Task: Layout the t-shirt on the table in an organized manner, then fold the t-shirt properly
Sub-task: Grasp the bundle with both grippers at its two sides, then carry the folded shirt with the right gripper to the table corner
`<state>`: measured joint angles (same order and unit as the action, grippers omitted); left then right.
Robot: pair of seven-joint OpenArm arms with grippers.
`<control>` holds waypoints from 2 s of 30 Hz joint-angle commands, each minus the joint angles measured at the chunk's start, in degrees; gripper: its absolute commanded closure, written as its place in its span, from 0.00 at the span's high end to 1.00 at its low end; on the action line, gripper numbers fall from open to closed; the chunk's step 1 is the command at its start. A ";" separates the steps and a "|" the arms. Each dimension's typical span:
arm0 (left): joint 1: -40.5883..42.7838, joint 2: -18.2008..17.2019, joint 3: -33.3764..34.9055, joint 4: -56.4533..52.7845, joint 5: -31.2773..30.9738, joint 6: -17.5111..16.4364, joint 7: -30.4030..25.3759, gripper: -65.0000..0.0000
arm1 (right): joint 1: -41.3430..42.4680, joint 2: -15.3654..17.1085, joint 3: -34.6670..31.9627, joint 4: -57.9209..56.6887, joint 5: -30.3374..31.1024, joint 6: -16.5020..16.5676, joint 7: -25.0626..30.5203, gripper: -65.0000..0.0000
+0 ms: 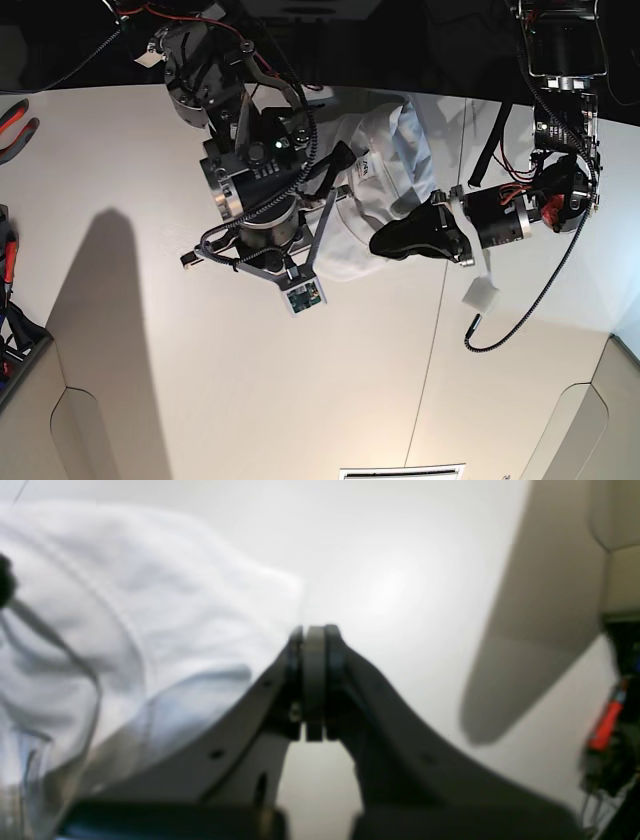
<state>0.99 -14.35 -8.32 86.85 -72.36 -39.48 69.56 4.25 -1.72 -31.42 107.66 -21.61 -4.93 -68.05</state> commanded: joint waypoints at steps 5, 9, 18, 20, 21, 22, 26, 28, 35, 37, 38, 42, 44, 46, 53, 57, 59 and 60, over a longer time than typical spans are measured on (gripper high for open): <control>-0.02 -0.39 -0.20 0.83 1.25 -0.52 -2.54 0.00 | -2.34 -0.33 0.13 0.90 2.19 1.38 1.25 0.00; -0.02 -0.42 0.33 -0.35 10.86 -0.52 -9.68 0.00 | -4.42 -0.15 0.15 0.85 2.69 1.31 2.12 0.00; -0.22 -0.48 3.80 -17.84 25.40 -0.52 -22.12 0.00 | -5.46 -0.04 0.35 -9.53 7.48 2.21 10.25 0.00; -0.17 -0.79 3.80 -21.05 27.41 -0.52 -23.80 0.00 | -5.01 -0.07 0.70 -14.91 7.50 2.16 11.65 0.00; -0.17 -0.94 3.78 -22.05 27.67 -0.52 -23.98 0.00 | -4.74 -0.07 1.11 -17.94 7.52 2.14 12.33 0.00; -0.17 -1.07 3.78 -22.64 27.67 -0.52 -23.93 0.00 | -4.46 -0.07 1.81 -21.09 7.50 2.14 13.11 0.00; -0.46 -1.07 3.78 -22.84 29.81 -0.52 -23.93 0.00 | -2.71 -0.04 6.64 -33.20 7.58 2.16 15.21 0.00; -0.87 -1.09 3.78 -22.84 31.91 -0.52 -23.93 0.00 | -2.05 -0.02 9.64 -37.46 7.72 2.25 15.37 0.00; -2.01 -1.03 3.80 -22.84 32.79 -0.52 -25.27 0.00 | -1.90 0.15 16.37 -38.34 9.09 3.89 15.26 0.00; -2.62 -1.01 3.80 -22.84 32.81 -0.52 -25.27 0.00 | -1.88 0.15 16.57 -37.18 9.55 3.89 13.97 0.00; -2.93 -1.01 3.80 -22.84 32.81 -0.52 -25.24 0.00 | -1.90 0.13 16.57 -36.50 9.70 3.91 12.61 0.00; -5.01 -0.39 3.80 -22.91 35.65 3.19 -25.94 0.00 | -2.29 0.13 16.55 -33.62 10.71 5.51 6.01 0.00; -6.73 0.17 3.82 -23.19 38.88 5.57 -27.17 0.00 | -3.21 0.13 16.57 -31.80 10.69 5.84 4.72 0.00; -8.74 0.61 3.87 -23.85 40.52 7.10 -27.63 0.00 | -4.42 0.13 16.57 -29.77 10.73 6.32 4.55 0.00; -14.43 2.69 5.35 -24.83 41.00 7.96 -27.61 0.00 | -8.90 0.13 16.55 -22.82 17.20 9.77 2.23 0.00; -16.33 3.39 10.75 -24.83 43.71 10.71 -28.96 0.00 | -9.81 0.13 16.57 -21.49 19.23 10.12 2.05 0.00; -17.07 3.37 13.25 -24.83 44.76 11.78 -29.51 0.00 | -9.77 0.13 16.57 -20.94 18.99 10.10 2.25 0.00; -17.42 3.39 13.99 -24.83 45.24 11.87 -29.53 0.00 | -9.66 0.13 16.57 -20.68 19.04 10.10 2.25 0.00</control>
<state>-15.14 -10.52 5.82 61.36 -27.11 -27.90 40.66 -4.95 -1.89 -14.96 87.07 -1.63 5.32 -62.72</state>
